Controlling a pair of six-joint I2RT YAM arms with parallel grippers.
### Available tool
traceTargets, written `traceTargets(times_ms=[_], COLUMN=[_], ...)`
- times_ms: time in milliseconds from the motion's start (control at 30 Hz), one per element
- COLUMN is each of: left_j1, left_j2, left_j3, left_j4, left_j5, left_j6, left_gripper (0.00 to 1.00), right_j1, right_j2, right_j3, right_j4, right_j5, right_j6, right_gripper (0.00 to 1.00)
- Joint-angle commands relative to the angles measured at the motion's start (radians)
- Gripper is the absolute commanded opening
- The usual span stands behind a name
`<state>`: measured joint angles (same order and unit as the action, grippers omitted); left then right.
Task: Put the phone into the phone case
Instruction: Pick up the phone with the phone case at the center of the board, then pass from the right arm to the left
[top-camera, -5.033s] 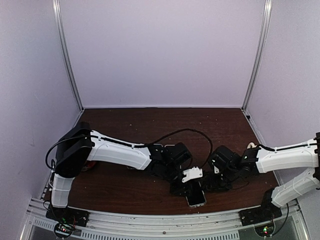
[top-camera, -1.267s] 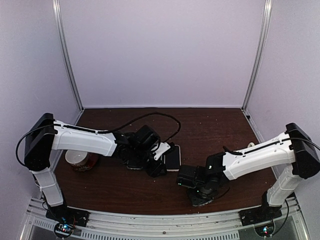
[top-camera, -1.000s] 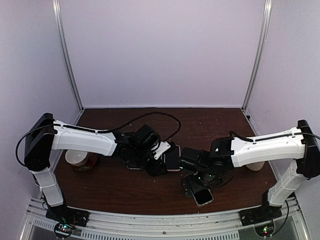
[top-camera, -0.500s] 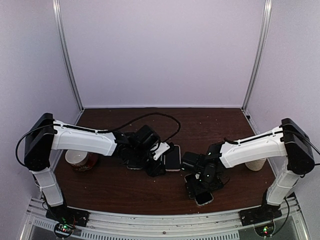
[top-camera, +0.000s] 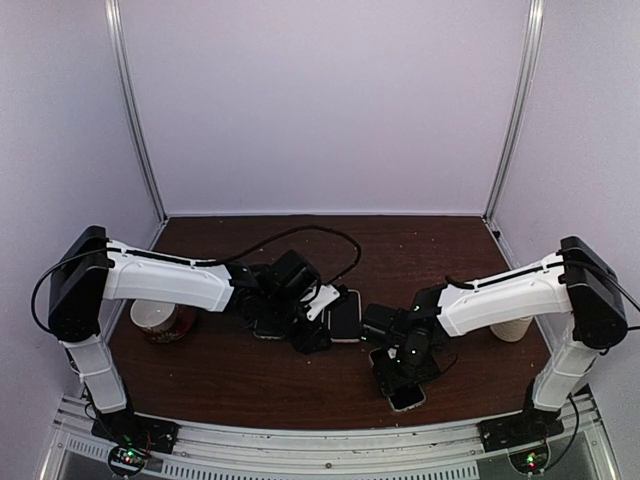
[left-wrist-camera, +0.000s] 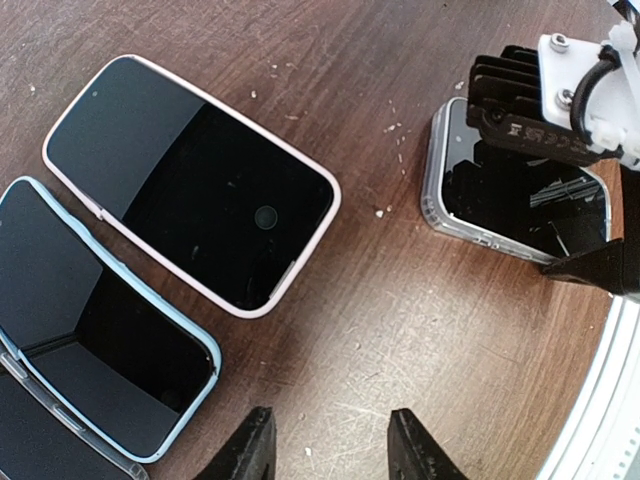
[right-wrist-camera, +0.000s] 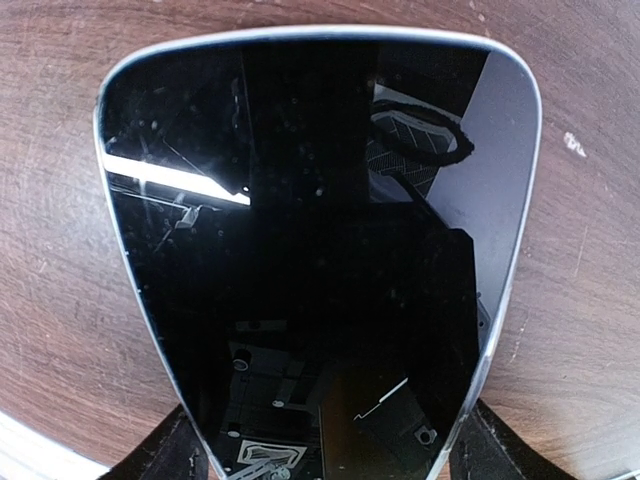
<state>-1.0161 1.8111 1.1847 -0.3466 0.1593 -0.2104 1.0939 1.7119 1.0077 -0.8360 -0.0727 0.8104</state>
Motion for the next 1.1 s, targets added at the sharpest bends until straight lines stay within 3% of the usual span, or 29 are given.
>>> traceTargets(times_ms=[0,133,200,367,500,667,933,1067], left_j1=[-0.002,0.005,0.013,0.014,0.013,0.009,0.002,-0.011], left_j2=[-0.036,-0.079,-0.126,-0.266,-0.360,-0.386,-0.377,-0.352], left_j3=[0.028,0.009,-0.022,-0.158,-0.258,-0.293,-0.319,-0.301], left_j4=[-0.003,0.042,0.109,0.482,0.709,0.788,0.852,0.837], left_j5=[0.001,0.058,0.123,0.304,0.246,0.216,0.197,0.243], left_j6=[0.010,-0.015,-0.045,-0.219,-0.301,-0.316,-0.329,-0.294], left_gripper=[0.43,0.49,0.58,0.81,0.86,0.74,0.35,0.30], right_j1=[0.021,0.063,0.094,0.172,0.235,0.268,0.306,0.307], right_j2=[-0.031,-0.130,-0.197,-0.332,-0.380,-0.378,-0.353,-0.351], right_j3=[-0.009,0.006,0.005,0.019,0.045,0.091,0.116,0.106], right_j4=[0.008,0.037,0.072,0.223,0.346,0.423,0.431,0.429], right_j5=[0.086,0.202,0.287,0.494,0.631,0.688,0.708,0.699], right_j6=[-0.011,-0.019,-0.030,-0.108,-0.215,-0.318,-0.372,-0.366], right_gripper=[0.58,0.44,0.40,0.35,0.34,0.33,0.33,0.33])
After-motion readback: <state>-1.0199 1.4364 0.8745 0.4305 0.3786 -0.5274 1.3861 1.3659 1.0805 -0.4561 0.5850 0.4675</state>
